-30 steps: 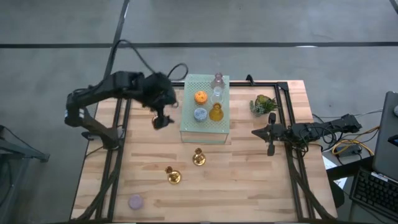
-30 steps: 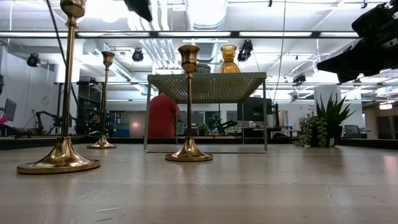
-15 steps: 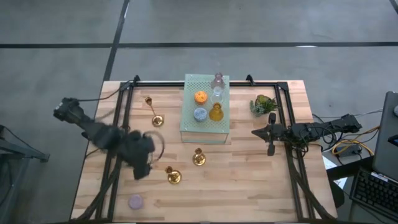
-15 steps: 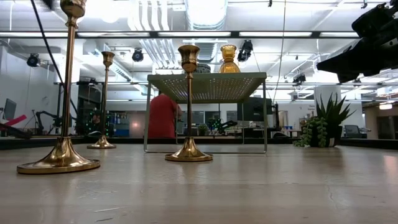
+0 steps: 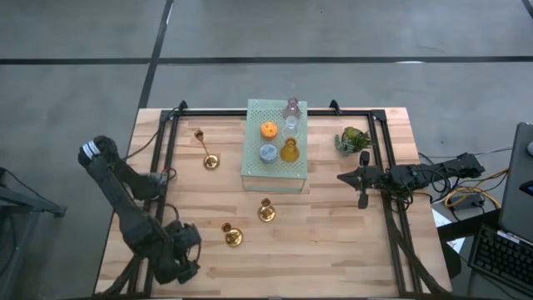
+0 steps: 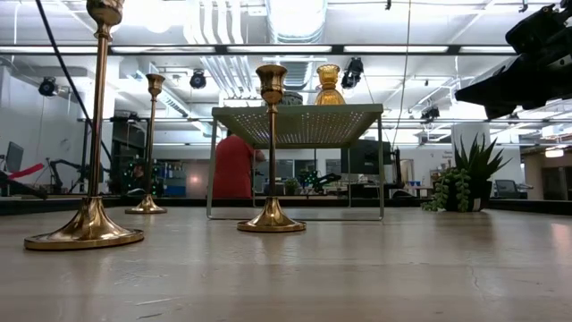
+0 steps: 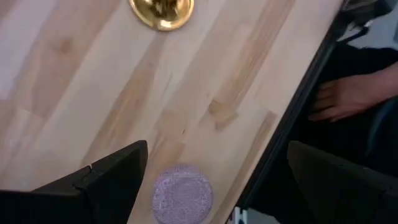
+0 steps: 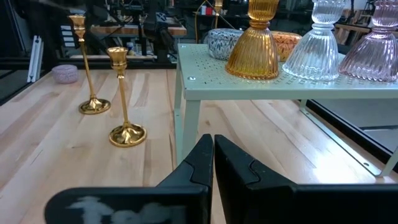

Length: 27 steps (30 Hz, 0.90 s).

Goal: Stock candles on shelf
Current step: Put the pink scented candle and aligned it with the other yellow scented candle on the shelf

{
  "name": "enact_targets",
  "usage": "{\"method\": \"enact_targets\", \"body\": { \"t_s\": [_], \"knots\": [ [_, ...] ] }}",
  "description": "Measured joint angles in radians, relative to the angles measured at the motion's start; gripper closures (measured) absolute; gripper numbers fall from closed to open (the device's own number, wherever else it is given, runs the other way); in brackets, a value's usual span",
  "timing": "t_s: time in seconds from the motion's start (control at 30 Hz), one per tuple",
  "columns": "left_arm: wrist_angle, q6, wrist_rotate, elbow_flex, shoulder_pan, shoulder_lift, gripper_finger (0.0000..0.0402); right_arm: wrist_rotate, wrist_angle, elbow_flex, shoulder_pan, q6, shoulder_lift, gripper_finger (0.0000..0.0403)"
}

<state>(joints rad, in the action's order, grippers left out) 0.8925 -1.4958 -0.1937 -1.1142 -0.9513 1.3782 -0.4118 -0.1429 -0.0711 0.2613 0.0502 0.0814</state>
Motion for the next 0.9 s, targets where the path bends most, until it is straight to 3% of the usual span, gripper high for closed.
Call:
{"method": "enact_targets", "body": {
  "t_s": [0.57,0.9],
  "knots": [
    [-0.003,-0.282,0.152,-0.018,-0.097,0.197,0.0012,0.000,0.000,0.000,0.000,0.000,0.000,0.0394],
    [-0.023,-0.406,0.158,-0.018,-0.175,0.246,0.0012,0.000,0.000,0.000,0.000,-0.001,0.000,0.0394]
  ]
}}
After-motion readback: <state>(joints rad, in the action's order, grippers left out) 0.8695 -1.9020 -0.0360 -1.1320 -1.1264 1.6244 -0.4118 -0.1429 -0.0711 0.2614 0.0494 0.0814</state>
